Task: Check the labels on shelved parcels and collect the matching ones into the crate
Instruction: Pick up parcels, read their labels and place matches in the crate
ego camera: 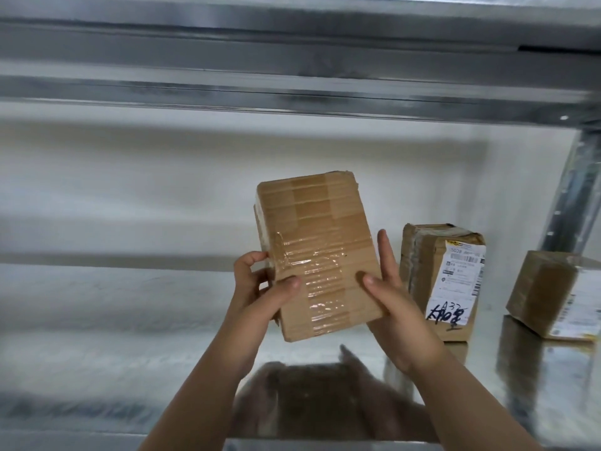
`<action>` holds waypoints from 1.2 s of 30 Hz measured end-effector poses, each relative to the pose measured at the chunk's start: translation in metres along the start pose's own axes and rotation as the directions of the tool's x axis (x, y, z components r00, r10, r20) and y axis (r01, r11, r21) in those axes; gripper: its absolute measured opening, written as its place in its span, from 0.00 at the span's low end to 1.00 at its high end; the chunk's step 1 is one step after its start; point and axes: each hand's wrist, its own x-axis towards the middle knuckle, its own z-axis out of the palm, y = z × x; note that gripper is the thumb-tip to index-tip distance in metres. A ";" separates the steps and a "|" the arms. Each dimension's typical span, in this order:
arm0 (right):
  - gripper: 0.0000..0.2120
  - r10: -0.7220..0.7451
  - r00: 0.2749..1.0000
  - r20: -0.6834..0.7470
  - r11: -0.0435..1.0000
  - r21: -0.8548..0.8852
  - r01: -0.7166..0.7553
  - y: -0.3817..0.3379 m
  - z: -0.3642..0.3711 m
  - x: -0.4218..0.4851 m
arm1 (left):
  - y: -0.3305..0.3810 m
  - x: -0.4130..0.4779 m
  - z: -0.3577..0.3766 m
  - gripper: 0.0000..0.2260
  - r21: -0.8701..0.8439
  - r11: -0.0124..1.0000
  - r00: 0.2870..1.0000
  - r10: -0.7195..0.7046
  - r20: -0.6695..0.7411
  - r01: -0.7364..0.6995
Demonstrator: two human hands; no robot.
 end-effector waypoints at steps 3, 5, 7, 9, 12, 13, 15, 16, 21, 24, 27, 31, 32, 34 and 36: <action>0.43 0.068 0.995 0.078 0.998 -0.023 -0.066 -0.002 -0.003 0.000 | 0.000 0.001 -0.003 0.35 -0.021 1.000 1.000 0.015 0.024 -0.015; 0.36 0.073 0.995 0.072 0.995 -0.071 -0.067 -0.001 -0.003 -0.001 | -0.001 0.001 -0.003 0.35 -0.023 0.999 1.000 0.030 0.004 -0.030; 0.32 0.068 0.998 0.004 0.994 -0.089 -0.068 0.000 -0.004 -0.002 | 0.000 0.001 -0.002 0.33 -0.021 0.999 0.999 0.036 -0.010 -0.036; 0.28 0.042 0.999 -0.024 0.993 -0.113 -0.045 0.001 -0.003 -0.002 | 0.000 0.001 -0.002 0.31 -0.027 0.999 0.999 0.039 -0.007 -0.039; 0.31 0.029 1.000 -0.005 0.991 -0.132 -0.030 0.000 -0.001 -0.005 | 0.001 0.001 0.001 0.29 -0.084 0.996 0.999 0.040 -0.018 -0.042; 0.36 0.017 1.000 0.001 0.992 -0.126 -0.016 -0.001 0.000 -0.005 | 0.002 0.001 0.002 0.27 -0.098 0.994 0.999 0.043 -0.033 -0.046; 0.46 -0.017 0.999 -0.029 0.994 -0.112 0.014 -0.003 0.000 -0.005 | 0.004 0.002 0.003 0.22 -0.088 0.992 0.991 0.085 -0.100 -0.094; 0.47 -0.040 0.998 -0.048 0.993 -0.111 0.034 -0.003 -0.001 -0.004 | 0.004 0.003 0.002 0.20 -0.068 0.990 0.982 0.112 -0.154 -0.124; 0.22 -0.136 0.988 -0.072 0.974 -0.191 0.120 -0.003 0.000 -0.002 | 0.002 0.005 -0.004 0.12 0.053 0.988 0.939 0.157 -0.306 -0.148; 0.26 -0.096 0.995 0.005 0.970 -0.223 0.094 -0.003 0.003 -0.004 | 0.006 0.000 0.002 0.14 0.067 0.994 0.984 0.092 -0.150 -0.083; 0.32 -0.037 0.994 0.099 0.964 -0.260 0.062 -0.001 0.004 -0.004 | 0.006 -0.003 0.005 0.28 0.021 0.999 0.998 0.042 0.045 -0.043; 0.36 -0.054 0.991 0.122 0.938 -0.334 0.093 -0.002 0.006 -0.006 | 0.005 -0.003 0.006 0.32 0.003 0.999 0.984 0.051 0.168 -0.052; 0.36 -0.066 0.992 0.108 0.938 -0.333 0.099 -0.003 0.007 -0.007 | 0.005 -0.002 0.007 0.31 0.006 0.998 0.982 0.061 0.177 -0.063; 0.38 -0.075 0.994 0.077 0.928 -0.360 0.098 -0.005 0.010 -0.008 | 0.004 -0.002 0.009 0.29 0.062 0.994 0.983 0.078 0.166 -0.089; 0.38 -0.086 0.995 0.042 0.907 -0.410 0.096 -0.004 0.010 -0.008 | 0.003 -0.001 0.008 0.26 0.145 0.983 0.987 0.094 0.131 -0.113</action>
